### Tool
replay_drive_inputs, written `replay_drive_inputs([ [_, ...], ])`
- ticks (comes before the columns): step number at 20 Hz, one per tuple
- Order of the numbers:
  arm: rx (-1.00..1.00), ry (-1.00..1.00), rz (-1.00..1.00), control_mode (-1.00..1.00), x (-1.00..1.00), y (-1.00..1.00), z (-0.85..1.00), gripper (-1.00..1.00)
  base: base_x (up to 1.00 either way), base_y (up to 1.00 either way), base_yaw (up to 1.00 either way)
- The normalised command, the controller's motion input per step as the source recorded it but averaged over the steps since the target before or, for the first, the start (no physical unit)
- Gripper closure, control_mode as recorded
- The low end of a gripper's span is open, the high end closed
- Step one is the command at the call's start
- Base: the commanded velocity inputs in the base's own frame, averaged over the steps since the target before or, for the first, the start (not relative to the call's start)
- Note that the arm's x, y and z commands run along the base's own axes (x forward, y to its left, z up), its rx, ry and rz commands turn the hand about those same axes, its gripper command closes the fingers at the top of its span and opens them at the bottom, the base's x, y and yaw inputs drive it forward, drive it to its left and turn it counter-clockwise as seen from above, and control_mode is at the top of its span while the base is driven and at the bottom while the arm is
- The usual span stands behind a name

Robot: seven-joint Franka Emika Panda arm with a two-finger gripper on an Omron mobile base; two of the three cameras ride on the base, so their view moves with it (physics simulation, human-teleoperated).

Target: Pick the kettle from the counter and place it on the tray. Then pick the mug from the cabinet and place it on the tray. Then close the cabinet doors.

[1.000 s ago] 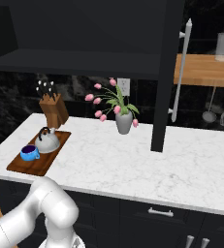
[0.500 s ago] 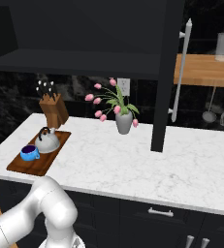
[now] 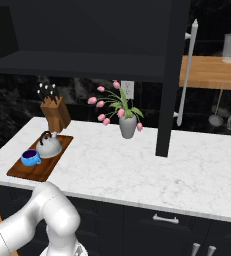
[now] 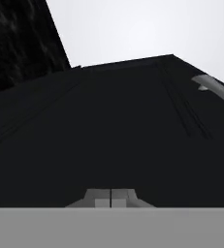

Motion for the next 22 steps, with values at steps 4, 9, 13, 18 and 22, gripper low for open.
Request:
replay_drive_inputs([
  [4, 0.23, 0.0, 0.0, -1.0, 0.0, -0.74, 0.32, 1.0, 0.0, 0.0, 0.0],
  [9, 0.15, 0.0, 0.0, -1.0, 0.0, -0.85, 0.13, 1.0, 0.0, 0.0, 0.0],
  [13, 0.11, 0.05, 0.0, -1.0, 0.0, -0.94, 0.14, 1.0, 0.0, 0.0, 0.0],
  [18, 0.06, 0.25, 0.0, -1.0, 0.12, -0.92, 0.41, 1.0, 0.0, 0.0, 0.0],
  [22, 0.03, 0.4, 0.03, -1.0, 0.6, -0.78, 0.43, 1.0, 0.0, 0.0, 0.0],
])
